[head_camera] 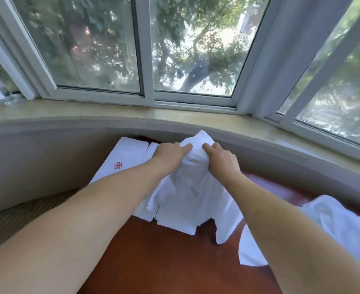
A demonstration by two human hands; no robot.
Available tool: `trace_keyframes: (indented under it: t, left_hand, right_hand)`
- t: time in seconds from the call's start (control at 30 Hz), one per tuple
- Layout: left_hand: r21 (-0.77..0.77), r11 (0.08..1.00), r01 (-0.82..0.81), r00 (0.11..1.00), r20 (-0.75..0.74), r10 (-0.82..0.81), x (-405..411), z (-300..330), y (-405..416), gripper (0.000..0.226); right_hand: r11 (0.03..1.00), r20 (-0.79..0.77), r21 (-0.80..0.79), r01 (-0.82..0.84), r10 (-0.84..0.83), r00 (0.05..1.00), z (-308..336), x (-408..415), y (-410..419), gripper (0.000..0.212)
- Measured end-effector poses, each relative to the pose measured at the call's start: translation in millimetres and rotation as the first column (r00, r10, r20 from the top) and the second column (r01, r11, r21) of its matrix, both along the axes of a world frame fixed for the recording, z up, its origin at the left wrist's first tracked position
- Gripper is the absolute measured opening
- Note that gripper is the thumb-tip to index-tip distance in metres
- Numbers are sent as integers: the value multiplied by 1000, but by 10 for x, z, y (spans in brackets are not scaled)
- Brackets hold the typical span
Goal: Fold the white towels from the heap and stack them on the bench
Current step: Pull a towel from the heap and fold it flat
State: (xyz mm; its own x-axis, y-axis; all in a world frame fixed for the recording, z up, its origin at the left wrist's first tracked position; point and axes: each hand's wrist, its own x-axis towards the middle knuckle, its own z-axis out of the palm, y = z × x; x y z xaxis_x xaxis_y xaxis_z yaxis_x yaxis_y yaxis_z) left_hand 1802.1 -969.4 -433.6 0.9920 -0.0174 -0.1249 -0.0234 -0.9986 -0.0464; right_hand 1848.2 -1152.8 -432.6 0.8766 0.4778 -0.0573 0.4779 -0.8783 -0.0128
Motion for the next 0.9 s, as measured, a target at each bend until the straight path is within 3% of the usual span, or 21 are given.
trace_keyframes:
  t: [0.33,0.67,0.8,0.9]
  left_hand:
    - [-1,983,184,977,110,-183,-54,529,-1854,55]
    - [-2,891,454,853,290,-434,7,970,-4073,50]
    - [-27,840,542,804,307,-509,-9,978,-4885,50]
    - [-92,807,583,800,234,-552,-39,692,-5357,48]
  right_hand:
    - [988,138,-32,154,-148,979,684,-367,-1938,43]
    - [919,294,-47,391,-361,885,1295,-777,-4152,44]
    - [882,313,-61,468,-428,848,1299,-950,-4944,46]
    - [856,284,-103,507,-463,840,1014,-1027,-5429,45]
